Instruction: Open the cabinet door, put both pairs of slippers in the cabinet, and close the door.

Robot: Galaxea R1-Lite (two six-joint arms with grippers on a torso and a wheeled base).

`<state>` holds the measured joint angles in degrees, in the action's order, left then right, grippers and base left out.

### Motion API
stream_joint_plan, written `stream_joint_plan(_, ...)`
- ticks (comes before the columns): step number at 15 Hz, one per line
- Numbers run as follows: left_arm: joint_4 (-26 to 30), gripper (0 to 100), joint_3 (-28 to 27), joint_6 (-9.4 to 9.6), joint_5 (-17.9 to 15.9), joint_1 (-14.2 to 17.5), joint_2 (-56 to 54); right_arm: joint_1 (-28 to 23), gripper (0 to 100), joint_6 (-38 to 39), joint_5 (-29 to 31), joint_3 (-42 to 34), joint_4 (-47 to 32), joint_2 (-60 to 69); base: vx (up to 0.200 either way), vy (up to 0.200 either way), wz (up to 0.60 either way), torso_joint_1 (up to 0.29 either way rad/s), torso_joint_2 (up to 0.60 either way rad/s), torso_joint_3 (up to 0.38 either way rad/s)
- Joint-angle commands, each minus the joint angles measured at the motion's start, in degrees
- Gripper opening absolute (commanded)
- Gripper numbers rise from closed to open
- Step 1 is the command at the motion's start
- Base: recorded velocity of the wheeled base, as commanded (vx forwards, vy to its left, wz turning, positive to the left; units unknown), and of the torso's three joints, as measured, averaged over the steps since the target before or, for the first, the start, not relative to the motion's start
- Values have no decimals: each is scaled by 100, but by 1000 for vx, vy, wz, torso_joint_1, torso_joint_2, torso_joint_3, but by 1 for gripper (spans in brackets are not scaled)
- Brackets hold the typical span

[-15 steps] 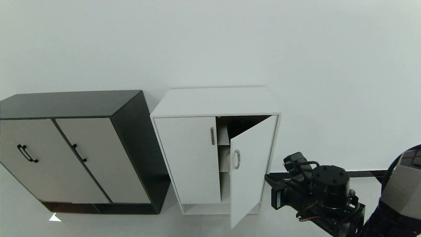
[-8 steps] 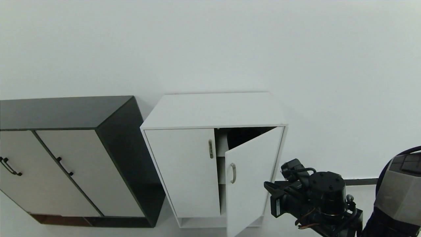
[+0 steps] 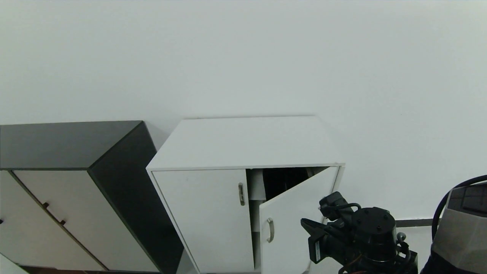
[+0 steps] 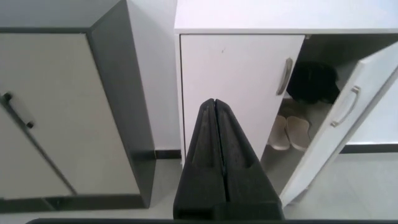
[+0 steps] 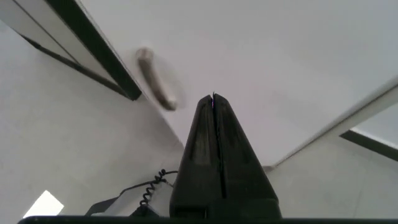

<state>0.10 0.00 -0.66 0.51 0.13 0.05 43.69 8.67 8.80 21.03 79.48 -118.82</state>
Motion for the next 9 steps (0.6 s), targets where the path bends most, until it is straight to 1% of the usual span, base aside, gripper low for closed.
stream_joint_plan(1, -1, 0, 0, -13, 2, 4, 4, 17, 0, -5, -1, 15, 59, -9, 0, 0, 0, 0, 0, 0)
stream_joint_plan(3, -1, 0, 0, -22, 37, 4, -5, 254, 0, -14, 175, 15, 305, 43, 0, 0, 0, 0, 0, 0)
stream_joint_plan(4, -1, 0, 0, -13, 37, 4, 4, 245, 0, -14, 218, 42, 313, 26, 0, 0, 0, 0, 0, 0)
stream_joint_plan(6, -1, 0, 0, -13, 28, 4, 4, 87, 0, -5, 218, 279, 296, -97, 0, 0, 0, 0, 0, 0)
stream_joint_plan(9, -1, 0, 0, -22, 28, 4, -5, -353, 0, -5, 95, 824, 270, -704, 0, 0, 0, 0, 0, 0)
